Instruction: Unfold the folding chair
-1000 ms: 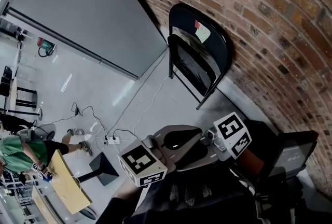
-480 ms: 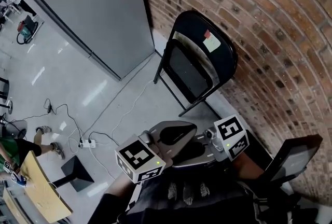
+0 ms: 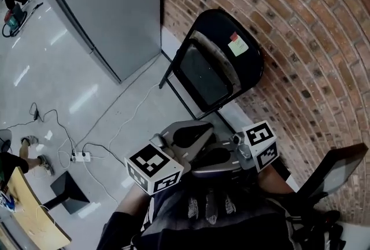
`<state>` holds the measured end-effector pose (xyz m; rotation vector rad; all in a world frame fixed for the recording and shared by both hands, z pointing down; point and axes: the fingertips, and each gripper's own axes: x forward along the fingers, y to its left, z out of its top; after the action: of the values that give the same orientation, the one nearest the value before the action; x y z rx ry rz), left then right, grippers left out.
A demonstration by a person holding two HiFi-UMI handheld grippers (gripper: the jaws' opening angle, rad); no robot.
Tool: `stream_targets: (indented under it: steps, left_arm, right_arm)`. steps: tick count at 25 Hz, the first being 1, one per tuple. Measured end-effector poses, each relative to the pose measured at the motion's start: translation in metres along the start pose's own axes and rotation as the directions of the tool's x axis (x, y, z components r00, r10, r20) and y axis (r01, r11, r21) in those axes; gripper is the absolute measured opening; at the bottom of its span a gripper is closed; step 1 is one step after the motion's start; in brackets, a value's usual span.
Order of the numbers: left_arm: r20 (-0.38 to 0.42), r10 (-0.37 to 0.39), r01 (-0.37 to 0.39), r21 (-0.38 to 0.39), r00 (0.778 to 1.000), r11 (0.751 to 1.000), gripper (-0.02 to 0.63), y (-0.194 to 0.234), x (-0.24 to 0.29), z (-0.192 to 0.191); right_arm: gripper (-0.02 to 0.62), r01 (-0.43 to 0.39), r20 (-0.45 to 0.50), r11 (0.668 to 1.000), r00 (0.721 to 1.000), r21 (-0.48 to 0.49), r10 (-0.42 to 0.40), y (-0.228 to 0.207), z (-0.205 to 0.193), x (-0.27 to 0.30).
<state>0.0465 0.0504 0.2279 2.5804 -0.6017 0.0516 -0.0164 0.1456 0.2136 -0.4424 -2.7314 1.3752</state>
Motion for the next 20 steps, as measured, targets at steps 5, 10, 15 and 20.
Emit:
stream_targets:
  steps: [5,10,15,20]
  left_arm:
    - [0.022,0.044,-0.043,-0.040,0.999,0.998,0.002,0.014,0.005,0.003]
    - [0.028,0.127,-0.125,-0.039,0.992,0.991,0.002,0.026,0.023,0.007]
    - [-0.001,0.171,-0.171,-0.053,0.985,0.984,0.002,0.036,0.059,0.017]
    - [-0.087,0.168,-0.176,-0.086,0.982,0.981,0.002,0.051,0.103,0.010]
  right_arm:
    - [0.003,-0.032,-0.049,0.999,0.998,-0.010,0.032,-0.007,0.004,-0.005]
    - [0.003,-0.053,-0.009,0.999,0.999,-0.005,0.052,-0.019,0.018,-0.036]
    - [0.003,-0.014,0.066,0.999,0.998,-0.039,0.017,-0.028,0.041,-0.082]
    - [0.003,0.096,0.250,0.995,0.964,-0.006,-0.091,-0.060,0.060,-0.140]
